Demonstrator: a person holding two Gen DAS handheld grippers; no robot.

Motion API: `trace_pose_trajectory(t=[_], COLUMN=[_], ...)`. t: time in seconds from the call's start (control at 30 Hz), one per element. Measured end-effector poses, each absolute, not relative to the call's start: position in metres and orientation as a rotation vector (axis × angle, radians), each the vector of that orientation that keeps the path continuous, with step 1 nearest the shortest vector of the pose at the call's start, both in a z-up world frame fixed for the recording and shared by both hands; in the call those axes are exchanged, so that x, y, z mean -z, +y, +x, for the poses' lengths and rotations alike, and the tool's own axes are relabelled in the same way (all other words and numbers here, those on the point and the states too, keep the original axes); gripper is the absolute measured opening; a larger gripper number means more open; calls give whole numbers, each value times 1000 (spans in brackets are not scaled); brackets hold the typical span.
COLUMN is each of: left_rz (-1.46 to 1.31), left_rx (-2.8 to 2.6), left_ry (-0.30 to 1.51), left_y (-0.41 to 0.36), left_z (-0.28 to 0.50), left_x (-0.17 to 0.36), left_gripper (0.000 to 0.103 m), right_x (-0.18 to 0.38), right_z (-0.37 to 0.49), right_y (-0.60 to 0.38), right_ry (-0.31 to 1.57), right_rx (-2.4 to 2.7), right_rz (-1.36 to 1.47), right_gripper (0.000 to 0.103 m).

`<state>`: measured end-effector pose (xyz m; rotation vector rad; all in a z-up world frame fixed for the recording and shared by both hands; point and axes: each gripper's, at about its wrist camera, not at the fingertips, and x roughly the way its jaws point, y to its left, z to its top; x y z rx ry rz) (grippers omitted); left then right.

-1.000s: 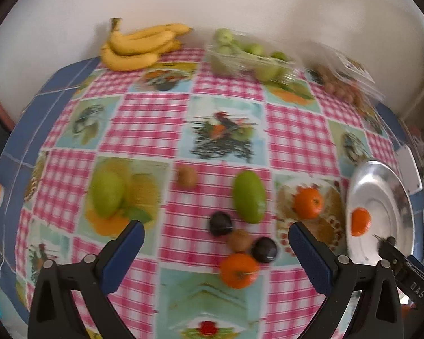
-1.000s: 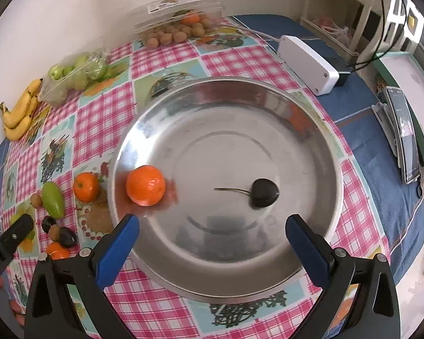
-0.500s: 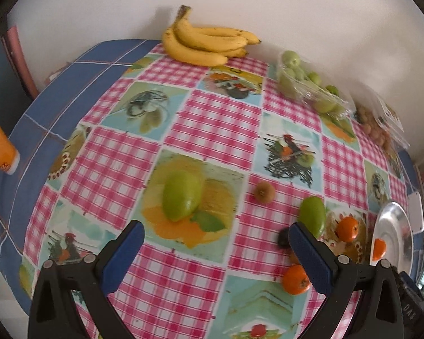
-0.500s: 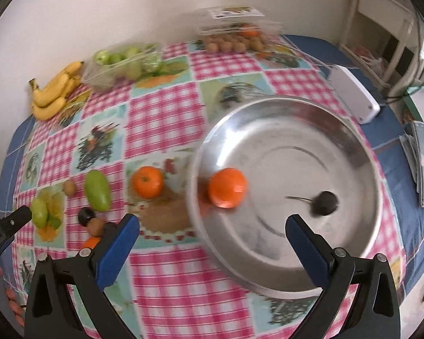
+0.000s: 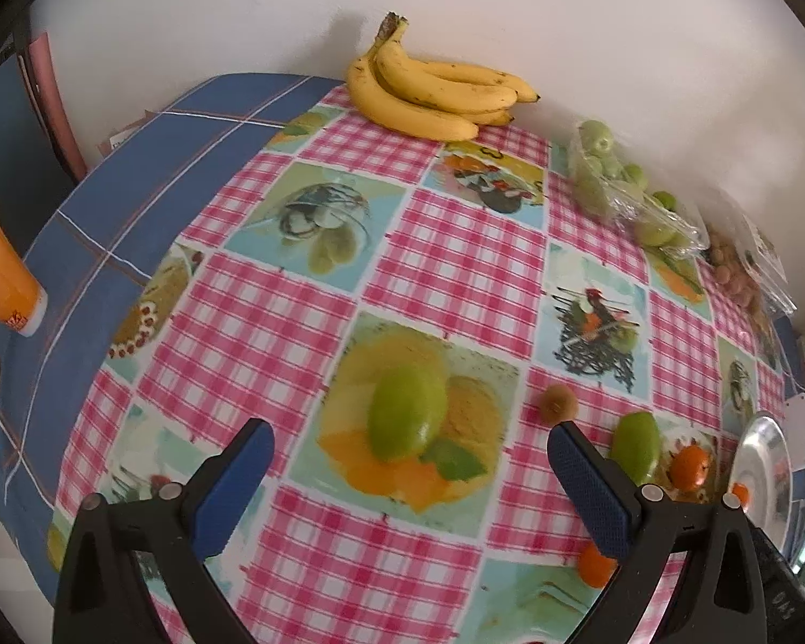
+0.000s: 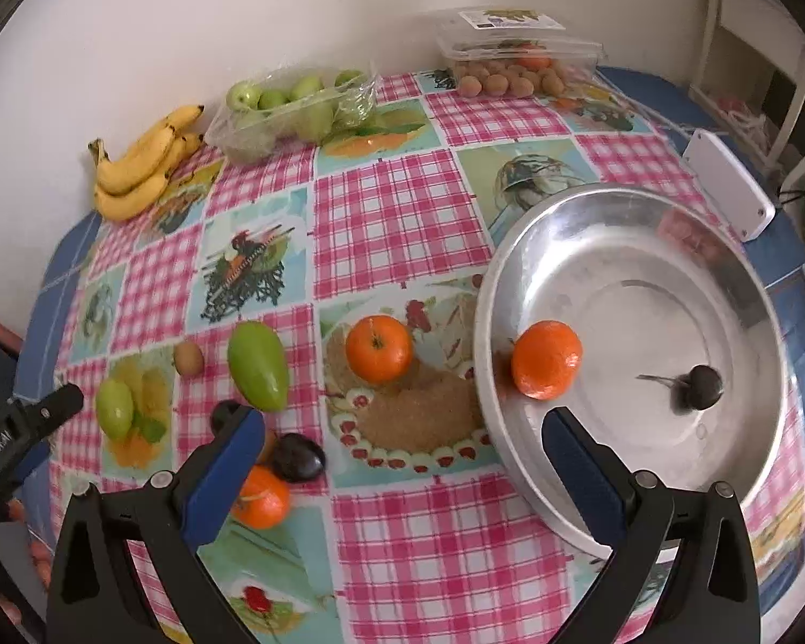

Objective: Organize fruits
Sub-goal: 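Grasp the stemmed orange fruit with the right gripper while the left grasps a green mango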

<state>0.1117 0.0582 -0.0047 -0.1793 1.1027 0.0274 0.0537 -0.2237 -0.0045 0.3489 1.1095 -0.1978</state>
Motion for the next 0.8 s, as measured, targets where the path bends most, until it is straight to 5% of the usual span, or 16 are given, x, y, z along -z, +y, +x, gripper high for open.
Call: trace_pose_trajectory(t=[0.63, 0.8], left_rz=[-203, -209], left_rx=[34, 22], left_ry=[1143, 1142], left_y=[68, 73], left_z=[138, 146], left_x=[35, 41], left_gripper=[103, 95], right_x=[4, 15], right_z=[79, 90], right_y=[-214, -216], right_ry=[1079, 1090], right_rx=[206, 219], right_rz=[341, 339], right_gripper=[101, 77])
